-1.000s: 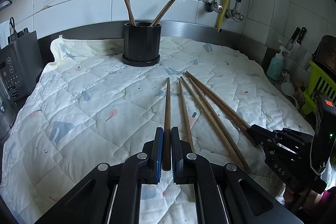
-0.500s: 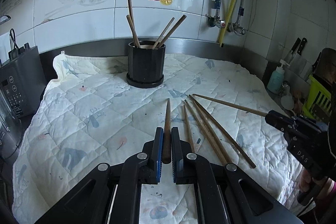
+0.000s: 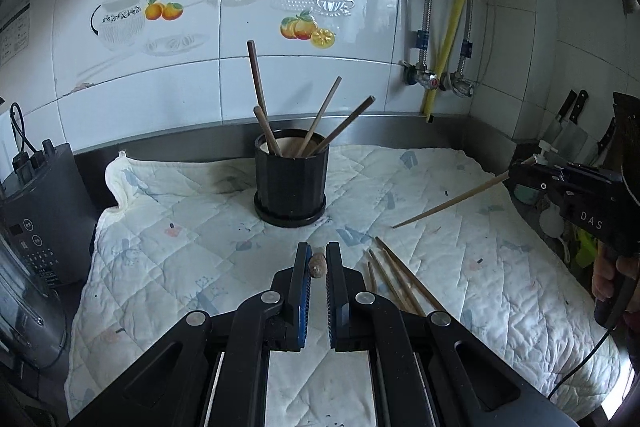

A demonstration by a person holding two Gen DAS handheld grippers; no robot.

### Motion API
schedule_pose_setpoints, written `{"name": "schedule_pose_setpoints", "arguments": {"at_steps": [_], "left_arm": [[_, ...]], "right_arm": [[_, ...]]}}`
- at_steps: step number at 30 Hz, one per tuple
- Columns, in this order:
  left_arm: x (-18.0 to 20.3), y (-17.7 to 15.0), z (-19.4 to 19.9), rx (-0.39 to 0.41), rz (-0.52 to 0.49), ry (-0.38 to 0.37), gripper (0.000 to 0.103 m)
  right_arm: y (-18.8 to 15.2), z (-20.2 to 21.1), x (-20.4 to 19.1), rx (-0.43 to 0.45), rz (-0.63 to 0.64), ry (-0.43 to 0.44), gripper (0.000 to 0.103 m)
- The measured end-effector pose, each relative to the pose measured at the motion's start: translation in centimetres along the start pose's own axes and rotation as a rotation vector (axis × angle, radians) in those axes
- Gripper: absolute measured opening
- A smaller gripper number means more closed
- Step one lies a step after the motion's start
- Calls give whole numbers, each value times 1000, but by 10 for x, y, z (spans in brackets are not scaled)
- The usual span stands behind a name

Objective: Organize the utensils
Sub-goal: 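Lift both held chopsticks upright and carry them over the black cup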

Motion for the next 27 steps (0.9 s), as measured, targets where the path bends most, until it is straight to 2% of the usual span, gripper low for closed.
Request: {"name": "schedule_pose_setpoints", "arguments": {"at_steps": [7, 14, 19, 23, 27], "left_arm": [[-5, 37, 4, 28, -22, 2, 7], [5, 77, 9, 72, -45, -15, 6], [21, 121, 16, 144, -57, -34, 6], [34, 160, 20, 212, -45, -58, 6], [51, 198, 18, 290, -74, -55, 6]], "right_arm": [[33, -8, 8, -1, 34, 32, 9], [71, -15, 5, 14, 106, 44, 9], [101, -19, 7, 45, 132, 36, 9], [130, -20, 14, 100, 110, 36, 9], [158, -22, 16, 157, 89, 48, 9]]}}
Point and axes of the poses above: each gripper's, at about its wrist camera, not at the fingertips, and z roughly against the way its jaws point, x to its right, y to its top, the point moved 8 cm from there along -z, roughly the way its jaws point, and after that the axes turned 13 degrees about z, right-handed, at the moved point
